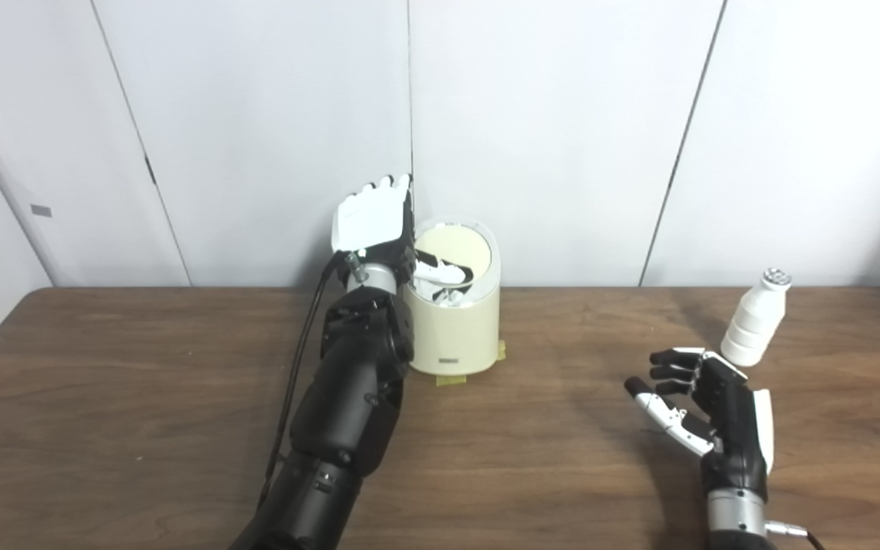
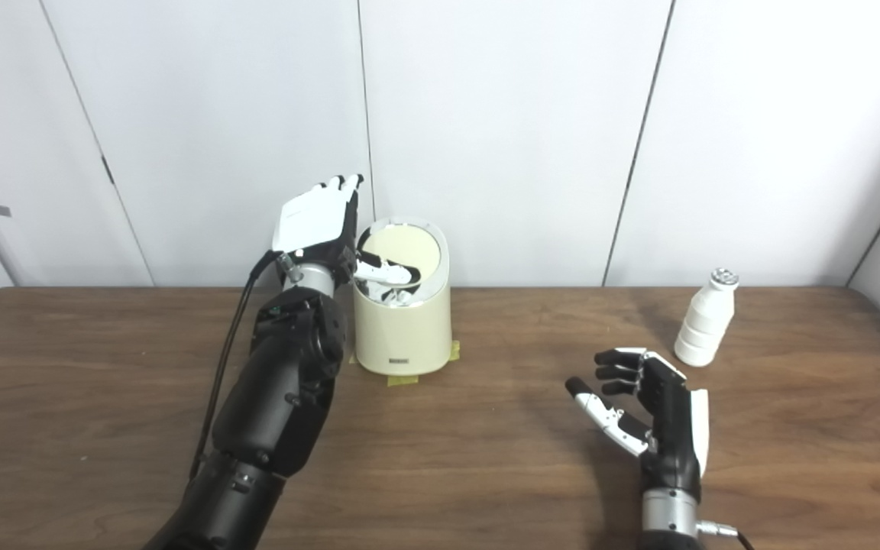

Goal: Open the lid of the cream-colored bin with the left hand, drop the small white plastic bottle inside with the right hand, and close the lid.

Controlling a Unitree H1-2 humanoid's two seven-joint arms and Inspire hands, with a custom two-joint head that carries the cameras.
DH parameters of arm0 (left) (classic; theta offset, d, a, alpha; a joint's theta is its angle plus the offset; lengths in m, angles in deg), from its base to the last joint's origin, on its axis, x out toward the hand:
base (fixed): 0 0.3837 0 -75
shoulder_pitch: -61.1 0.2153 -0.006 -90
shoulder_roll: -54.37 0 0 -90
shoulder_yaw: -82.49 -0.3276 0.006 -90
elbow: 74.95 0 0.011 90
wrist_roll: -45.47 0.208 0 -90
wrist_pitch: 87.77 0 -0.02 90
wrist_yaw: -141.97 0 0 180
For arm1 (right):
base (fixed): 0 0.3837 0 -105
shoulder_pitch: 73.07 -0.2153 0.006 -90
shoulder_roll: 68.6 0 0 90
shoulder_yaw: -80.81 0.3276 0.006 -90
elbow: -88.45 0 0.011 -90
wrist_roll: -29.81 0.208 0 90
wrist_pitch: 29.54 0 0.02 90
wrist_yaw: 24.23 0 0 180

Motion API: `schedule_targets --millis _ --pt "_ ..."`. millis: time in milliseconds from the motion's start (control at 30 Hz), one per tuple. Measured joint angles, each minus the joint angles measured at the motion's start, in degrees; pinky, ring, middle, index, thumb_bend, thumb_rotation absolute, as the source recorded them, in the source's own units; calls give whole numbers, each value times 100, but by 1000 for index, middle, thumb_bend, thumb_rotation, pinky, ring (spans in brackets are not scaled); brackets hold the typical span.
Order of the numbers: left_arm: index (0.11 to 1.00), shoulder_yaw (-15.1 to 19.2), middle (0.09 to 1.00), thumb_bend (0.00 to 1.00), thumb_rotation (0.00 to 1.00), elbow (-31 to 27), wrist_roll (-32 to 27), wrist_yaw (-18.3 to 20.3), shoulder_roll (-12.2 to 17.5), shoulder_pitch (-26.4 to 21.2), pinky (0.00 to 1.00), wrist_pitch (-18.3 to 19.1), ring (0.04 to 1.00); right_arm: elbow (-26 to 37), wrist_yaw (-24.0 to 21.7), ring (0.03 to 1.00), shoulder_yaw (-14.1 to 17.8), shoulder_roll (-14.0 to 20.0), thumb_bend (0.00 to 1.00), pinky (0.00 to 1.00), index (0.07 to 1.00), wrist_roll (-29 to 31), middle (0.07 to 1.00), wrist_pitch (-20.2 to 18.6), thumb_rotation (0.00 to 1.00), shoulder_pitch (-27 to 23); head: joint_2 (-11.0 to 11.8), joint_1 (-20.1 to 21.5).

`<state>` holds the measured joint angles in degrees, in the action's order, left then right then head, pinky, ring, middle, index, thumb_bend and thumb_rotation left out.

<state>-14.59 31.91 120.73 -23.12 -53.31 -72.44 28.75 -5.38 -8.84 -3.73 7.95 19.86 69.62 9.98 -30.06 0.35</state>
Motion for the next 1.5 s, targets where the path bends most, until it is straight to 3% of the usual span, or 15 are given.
schedule_targets --millis 33,67,100,200,467,733,867,1067,1133,1200,1300,1400,1500 --pt "1000 48 1000 787 540 2 2 45 -15 2 1000 0 1000 0 0 565 2 -1 480 486 490 2 589 0 143 0 -9 0" --pt "1000 92 1000 779 765 3 9 102 -29 11 1000 1 1000 2 -1 562 3 -1 480 483 490 8 586 -1 143 0 -9 0" --pt "1000 129 1000 795 904 2 19 163 -37 21 1000 4 1000 3 -1 560 5 -2 480 481 490 16 585 -2 143 1 -9 -9" --pt "1000 195 1000 807 990 -3 40 401 -37 61 1000 7 1000 4 -4 559 3 0 480 479 491 23 584 -2 144 3 0 -9" --pt "1000 425 1000 784 1000 -26 -94 497 -96 161 1000 24 1000 4 -7 556 -3 4 480 479 490 16 581 2 144 2 0 -9" --pt "1000 347 1000 820 1000 -286 -93 439 -47 166 1000 26 1000 3 -11 556 -2 4 480 479 490 27 582 13 144 2 0 -9" --pt "1000 358 1000 837 1000 -708 -200 488 -32 224 1000 28 1000 3 -7 556 -2 2 480 480 490 25 581 13 145 3 -9 0" --pt "1000 276 1000 786 1000 -1434 -782 348 143 416 999 23 1000 8 -9 561 -8 -2 480 485 490 24 584 11 143 1 0 26" --pt "1000 258 1000 728 1000 -1733 -1028 301 269 540 1000 -2 1000 9 -15 562 -6 -4 480 489 491 34 586 6 144 0 -18 -9" --pt "947 354 973 464 1000 -1932 -1501 -15 334 722 961 -190 985 9 -15 559 -4 -3 480 487 490 39 583 3 143 1 -18 0" --pt "853 793 878 240 1000 -2023 -2615 -761 282 1058 838 -821 896 11 -15 561 4 2 480 486 490 39 584 4 142 8 -26 0" --pt "807 1194 821 161 940 -2001 -3916 -1290 178 1381 759 -1573 831 11 -15 560 4 4 480 484 490 40 582 6 142 8 -26 0" --pt "792 1295 803 136 917 -2008 -4571 -1595 125 1533 722 -1874 807 10 -15 563 3 7 480 487 490 38 585 6 143 10 -18 0"
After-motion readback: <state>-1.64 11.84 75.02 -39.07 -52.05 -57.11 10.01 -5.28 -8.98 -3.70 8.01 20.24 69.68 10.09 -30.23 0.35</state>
